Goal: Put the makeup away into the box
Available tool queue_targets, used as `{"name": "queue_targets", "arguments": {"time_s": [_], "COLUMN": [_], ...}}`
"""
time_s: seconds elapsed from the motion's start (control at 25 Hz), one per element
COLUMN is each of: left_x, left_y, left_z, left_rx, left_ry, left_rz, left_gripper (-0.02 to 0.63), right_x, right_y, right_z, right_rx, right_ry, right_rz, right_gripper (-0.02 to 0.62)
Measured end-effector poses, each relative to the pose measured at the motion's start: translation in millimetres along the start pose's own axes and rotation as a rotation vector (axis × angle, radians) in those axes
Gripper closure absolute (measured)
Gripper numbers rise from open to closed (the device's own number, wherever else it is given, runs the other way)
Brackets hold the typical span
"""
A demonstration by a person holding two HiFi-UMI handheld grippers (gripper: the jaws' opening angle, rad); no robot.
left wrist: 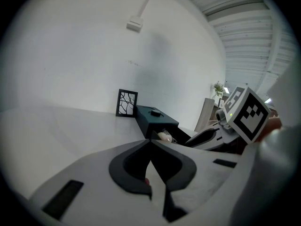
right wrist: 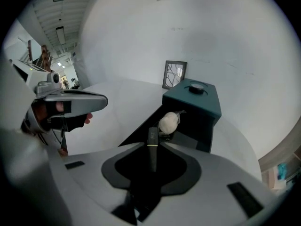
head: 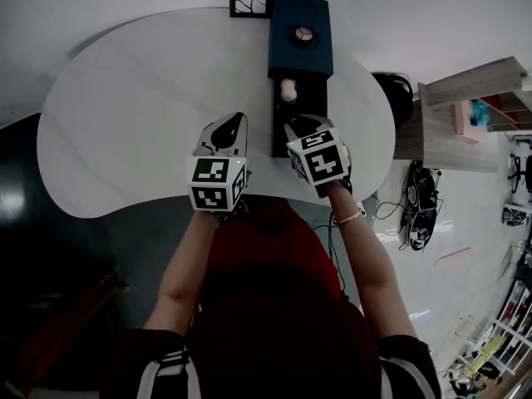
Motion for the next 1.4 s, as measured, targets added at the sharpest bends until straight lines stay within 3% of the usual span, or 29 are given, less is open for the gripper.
{"name": "queue_targets", "arguments": {"time_s": [1.4], "left_x": [-5.8], "left_y": [-11.1], "left_z": [3.6], "left_rx": [0.016], "left_ry": [-0.011], "left_rz": [-0.030], "left_gripper": [0.584], "right_x": [3.5], "right_y": [-13.1], "right_z": [29.4], "right_rx": [-0.043], "right_ry": [-0.228], "right_rz": [-0.184], "right_gripper": [0.489]}}
Point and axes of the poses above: the fingertips, and each gripper's own axes: z forward along the fingers, y to its right, x out of its top, the point moved 9 cm from there along -z, backward along the fingers, and after that the axes turned 4 degrees about x, right-handed, at the moved point
